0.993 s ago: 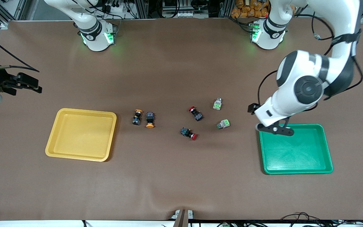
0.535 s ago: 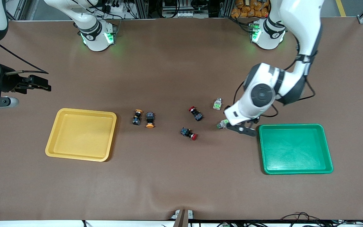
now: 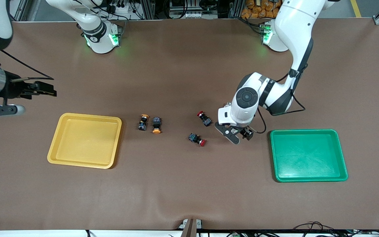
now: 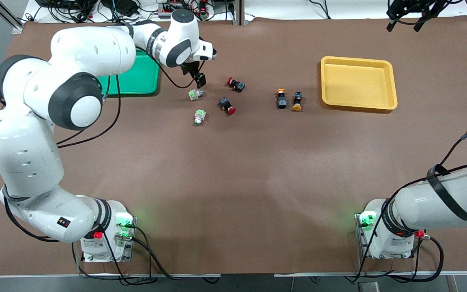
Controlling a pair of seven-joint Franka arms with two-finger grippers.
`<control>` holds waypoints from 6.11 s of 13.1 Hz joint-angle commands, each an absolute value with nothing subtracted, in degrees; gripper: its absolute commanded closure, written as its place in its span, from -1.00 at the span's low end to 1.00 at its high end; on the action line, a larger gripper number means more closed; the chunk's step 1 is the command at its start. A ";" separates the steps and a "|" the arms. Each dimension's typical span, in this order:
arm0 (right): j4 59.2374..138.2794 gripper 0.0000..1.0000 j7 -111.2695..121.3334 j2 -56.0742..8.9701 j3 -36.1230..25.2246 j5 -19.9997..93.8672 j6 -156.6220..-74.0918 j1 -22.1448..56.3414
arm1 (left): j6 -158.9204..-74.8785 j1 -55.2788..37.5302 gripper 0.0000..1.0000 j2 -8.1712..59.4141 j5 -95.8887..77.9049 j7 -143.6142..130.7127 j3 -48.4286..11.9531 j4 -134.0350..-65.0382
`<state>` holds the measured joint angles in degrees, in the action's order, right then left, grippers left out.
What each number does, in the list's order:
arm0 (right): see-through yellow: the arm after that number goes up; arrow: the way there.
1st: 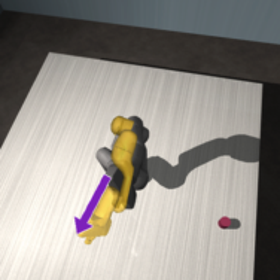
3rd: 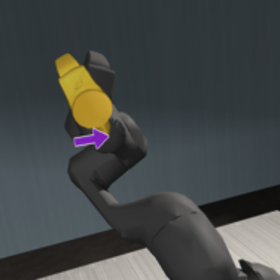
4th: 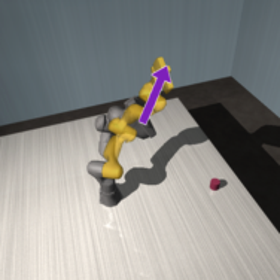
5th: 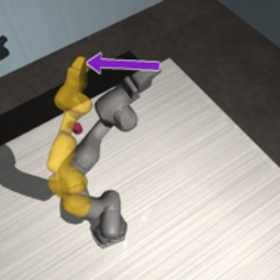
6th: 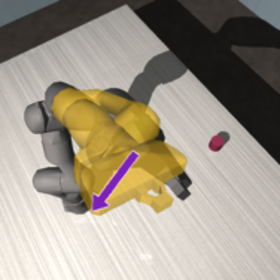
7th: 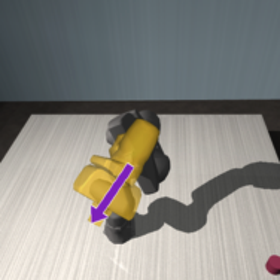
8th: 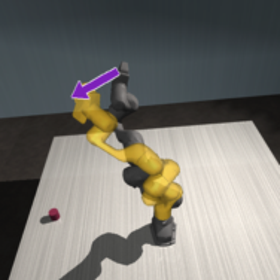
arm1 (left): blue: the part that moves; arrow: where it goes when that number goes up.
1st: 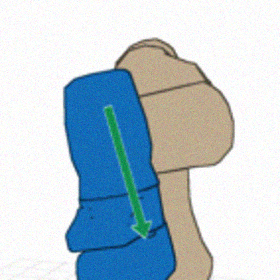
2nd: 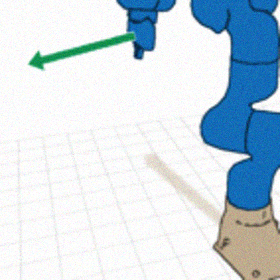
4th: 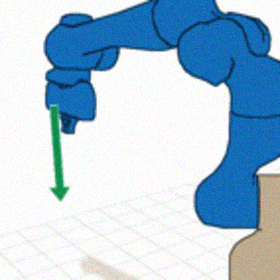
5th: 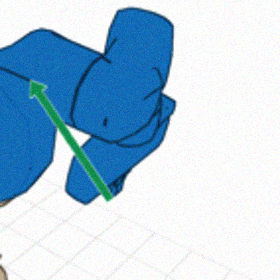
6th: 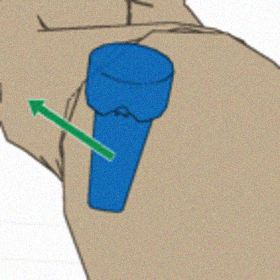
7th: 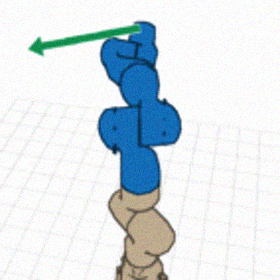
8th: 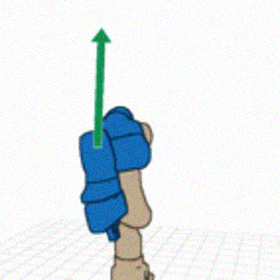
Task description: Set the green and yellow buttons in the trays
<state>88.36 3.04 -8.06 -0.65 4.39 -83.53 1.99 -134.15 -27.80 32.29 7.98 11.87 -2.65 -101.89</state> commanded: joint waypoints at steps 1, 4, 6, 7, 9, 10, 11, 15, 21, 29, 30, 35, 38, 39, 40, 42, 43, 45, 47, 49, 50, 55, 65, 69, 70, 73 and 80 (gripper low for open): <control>88.24 -1.00 -6.10 -9.05 -0.88 4.48 -85.95 8.76 | -137.71 -27.07 -1.00 35.32 8.44 14.76 -2.90 -100.29; 88.33 -1.00 -14.75 -11.50 -0.88 5.79 -89.63 14.93 | -139.83 -28.12 -1.00 37.61 8.52 14.94 -3.42 -100.98; 88.59 -1.00 -17.04 -13.44 -0.88 7.29 -91.57 16.51 | -139.83 -26.64 -1.00 36.74 8.88 19.22 -3.60 -102.65; 89.46 -1.00 -17.92 -13.88 -0.88 7.56 -93.15 17.48 | -139.83 -24.80 -1.00 36.56 8.62 21.60 -3.86 -103.18; 92.71 -1.00 -19.33 -16.33 -0.88 8.17 -100.15 19.50 | -140.18 -20.85 -1.00 36.74 8.00 21.63 -7.36 -104.50; 94.46 -1.00 -19.34 -17.74 -0.79 8.43 -104.55 19.77 | -140.53 -19.26 -1.00 37.09 7.39 21.62 -9.04 -104.50; 95.96 -1.00 -19.51 -19.23 -0.79 9.83 -108.59 20.65 | -140.54 -18.90 -1.00 37.26 6.95 21.36 -9.84 -104.41; 96.59 -1.00 -20.13 -23.37 -0.88 10.63 -113.80 21.79 | -140.63 -19.60 -0.41 37.18 6.24 20.83 -9.93 -104.50; 97.64 -1.00 -19.16 -27.32 -0.88 10.63 -117.57 20.57 | -140.10 -19.60 1.00 36.39 6.33 22.15 -9.93 -104.41; 100.27 -1.00 -19.25 -33.14 -0.88 10.63 -127.70 22.14 | -126.48 -4.87 1.00 27.25 6.15 23.72 -10.02 -103.09; 102.37 -1.00 -19.77 -32.00 -0.88 10.63 -128.92 23.28 | -126.30 -2.14 1.00 27.07 6.15 24.25 -10.02 -103.10; 107.38 -1.00 -20.04 -31.03 -0.97 10.55 -135.93 24.43 | -126.74 9.48 1.00 29.95 6.85 28.74 -9.93 -100.12; 112.32 -1.00 -19.78 -30.85 -0.97 10.37 -144.22 26.19 | -130.50 12.56 1.00 37.32 6.94 34.17 -9.84 -95.55; 112.50 -1.00 -19.86 -30.59 -0.97 10.37 -144.14 26.28 | -132.17 12.66 1.00 39.53 6.94 35.23 -9.84 -94.23; 112.67 -1.00 -19.78 -29.80 -0.97 10.37 -143.71 26.28 | -132.97 12.48 1.00 40.42 6.94 35.24 -9.84 -93.96; 112.94 -1.00 -19.42 -28.13 -1.05 10.37 -141.60 26.02 | -134.99 12.13 1.00 41.66 7.03 35.24 -9.84 -93.87; 113.64 -1.00 -19.25 -27.43 -1.05 10.37 -141.59 25.75 | -135.00 11.95 0.95 41.57 7.03 34.98 -9.84 -93.87; 114.87 -1.00 -18.55 -26.11 -1.14 10.20 -141.77 25.49 | -135.00 11.60 -0.99 41.40 7.12 35.15 -9.84 -93.69; 115.31 -1.00 -15.48 -26.71 -1.23 10.20 -143.16 23.65 | -134.83 11.51 -1.00 40.78 6.86 34.72 -9.93 -93.69; 117.41 -1.00 -15.47 -26.89 -1.23 10.20 -146.85 24.17 | -133.08 11.34 -1.00 39.39 6.42 34.46 -10.11 -93.69; 118.81 -1.00 -15.47 -26.98 -1.23 10.20 -149.21 24.17 | -130.80 10.64 -1.00 38.59 6.16 32.54 -10.63 -93.69; 119.27 -1.00 -16.34 -27.77 -1.14 10.20 -150.29 25.31 | -120.59 10.46 -1.00 33.59 6.15 17.96 -18.96 -97.02; 119.79 0.20 -16.52 -29.36 -1.14 10.37 -153.54 27.86 | -127.86 5.90 -1.00 30.06 6.59 -21.68 -31.82 -111.34; 119.88 1.00 -16.70 -29.18 -1.14 10.37 -153.54 27.69 | -130.52 -1.31 -1.00 30.24 7.03 -32.50 -31.82 -112.76; 119.88 1.00 -16.79 -29.09 -1.14 10.37 -153.37 27.60 | -130.52 -2.62 -1.00 29.45 7.03 -32.95 -31.90 -113.20; 119.80 1.00 -16.79 -27.08 -1.14 10.37 -150.58 27.07 | -136.81 -4.22 -1.00 28.48 12.79 -32.52 -31.82 -118.45; 115.42 1.00 -12.58 -18.11 -1.32 10.28 -130.98 20.14 | -143.44 -3.16 -1.00 30.41 20.04 -32.87 -31.73 -121.64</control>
<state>116.95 -15.27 -20.13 -1.90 9.73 -135.35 23.49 -142.17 -3.31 31.06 18.70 -32.32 -31.66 -120.86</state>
